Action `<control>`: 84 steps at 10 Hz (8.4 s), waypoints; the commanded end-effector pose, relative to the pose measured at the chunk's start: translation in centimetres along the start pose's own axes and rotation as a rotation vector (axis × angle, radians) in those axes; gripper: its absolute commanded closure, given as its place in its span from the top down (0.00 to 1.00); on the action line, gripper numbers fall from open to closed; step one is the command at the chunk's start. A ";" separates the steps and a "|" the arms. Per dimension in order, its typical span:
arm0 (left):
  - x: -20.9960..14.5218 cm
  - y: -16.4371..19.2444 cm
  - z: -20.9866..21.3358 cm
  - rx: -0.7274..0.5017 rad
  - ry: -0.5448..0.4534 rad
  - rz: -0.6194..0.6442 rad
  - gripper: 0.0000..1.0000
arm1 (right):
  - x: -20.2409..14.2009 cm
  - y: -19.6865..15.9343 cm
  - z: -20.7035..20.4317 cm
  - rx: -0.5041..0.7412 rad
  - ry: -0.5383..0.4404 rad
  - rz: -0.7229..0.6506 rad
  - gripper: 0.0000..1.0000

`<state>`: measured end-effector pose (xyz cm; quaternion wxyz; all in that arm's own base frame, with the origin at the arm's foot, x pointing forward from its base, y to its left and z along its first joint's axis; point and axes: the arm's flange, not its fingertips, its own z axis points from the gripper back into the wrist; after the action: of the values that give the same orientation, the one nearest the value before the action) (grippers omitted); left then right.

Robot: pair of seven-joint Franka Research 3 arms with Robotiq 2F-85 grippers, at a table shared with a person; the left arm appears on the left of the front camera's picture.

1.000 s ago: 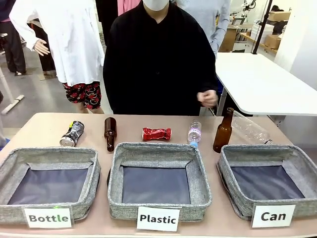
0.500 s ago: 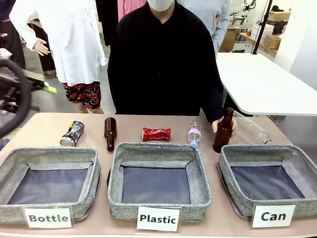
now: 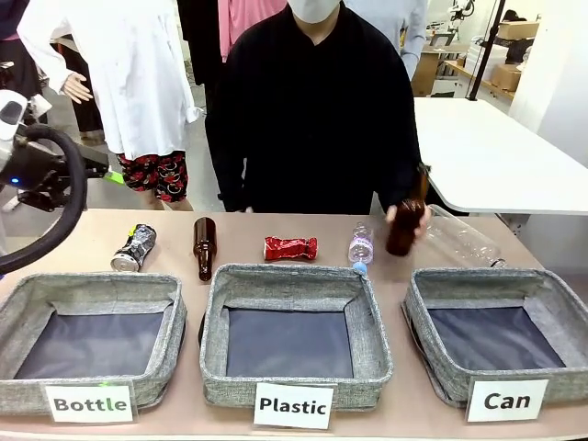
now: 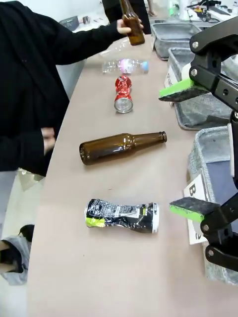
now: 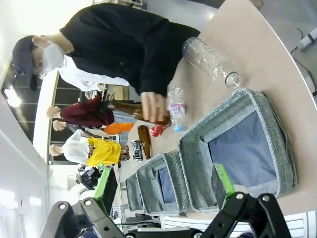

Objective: Sort the can waste into the basket.
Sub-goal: Pick up the can waste from the table and place it in the right Fabric basket.

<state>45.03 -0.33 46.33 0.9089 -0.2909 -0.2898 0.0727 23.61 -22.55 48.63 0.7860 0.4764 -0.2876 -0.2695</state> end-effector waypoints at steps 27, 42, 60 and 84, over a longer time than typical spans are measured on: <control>7.7 15.8 7.5 -0.460 0.593 0.112 1.00 | 0.3 0.1 0.0 0.020 -0.008 0.027 1.00; 2.7 2.1 -16.2 0.519 0.193 -0.162 1.00 | 0.3 0.1 0.0 0.020 -0.008 0.027 1.00; 4.8 3.6 -22.3 0.486 0.334 -0.017 0.00 | 0.3 0.1 0.0 0.020 -0.008 0.027 1.00; -25.7 -29.4 -2.7 -0.606 0.630 -1.849 0.42 | -2.2 0.0 16.9 -0.174 -0.082 0.279 1.00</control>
<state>21.96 -33.21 49.02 0.5851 -0.1733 -0.1036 -0.7855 10.55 -28.99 55.27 0.8270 0.3661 -0.3670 -0.2178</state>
